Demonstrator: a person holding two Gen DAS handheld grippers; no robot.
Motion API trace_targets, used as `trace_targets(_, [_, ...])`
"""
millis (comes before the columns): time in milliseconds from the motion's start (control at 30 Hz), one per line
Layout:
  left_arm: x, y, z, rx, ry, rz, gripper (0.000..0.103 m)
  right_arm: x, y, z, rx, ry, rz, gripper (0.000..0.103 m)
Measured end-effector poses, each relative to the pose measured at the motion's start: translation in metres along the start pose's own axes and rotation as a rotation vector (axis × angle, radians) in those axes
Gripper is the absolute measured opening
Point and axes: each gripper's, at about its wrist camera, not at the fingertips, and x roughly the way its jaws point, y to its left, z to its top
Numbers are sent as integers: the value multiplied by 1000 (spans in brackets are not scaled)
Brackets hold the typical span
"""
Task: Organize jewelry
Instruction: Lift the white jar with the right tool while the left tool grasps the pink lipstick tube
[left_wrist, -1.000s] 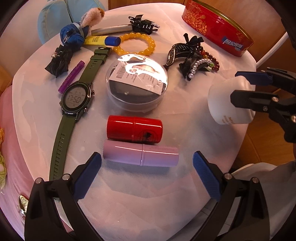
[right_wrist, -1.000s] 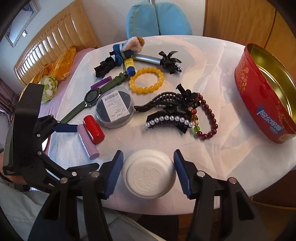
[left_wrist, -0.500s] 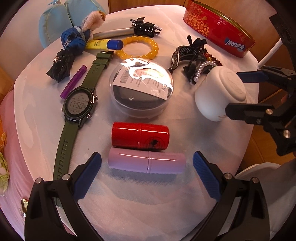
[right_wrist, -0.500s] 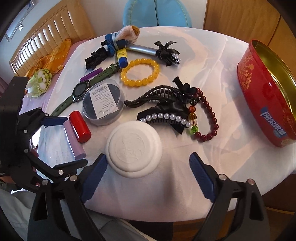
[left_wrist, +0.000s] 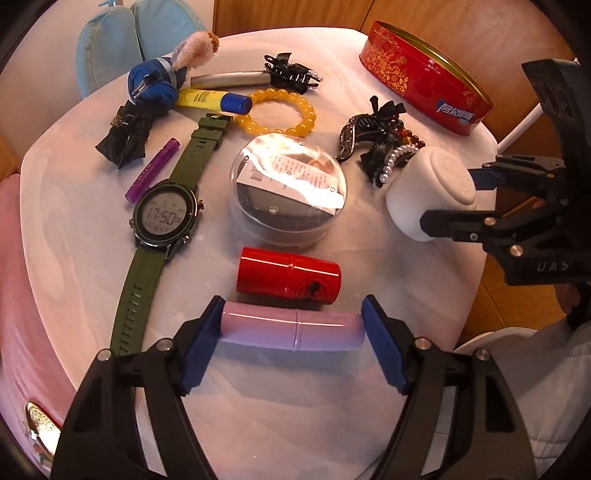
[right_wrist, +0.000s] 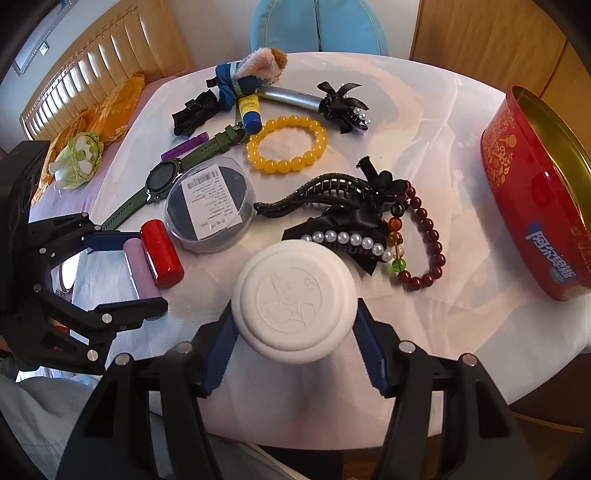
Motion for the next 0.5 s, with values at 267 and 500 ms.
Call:
trace_targets(267, [-22,-2,0,54,-67,37,74,-17,-1,5,18,-52,-10,62])
trace_targets(500, [-60,-6,18,100,-180,45,74,-40,-3,5,82,-135,-29,62])
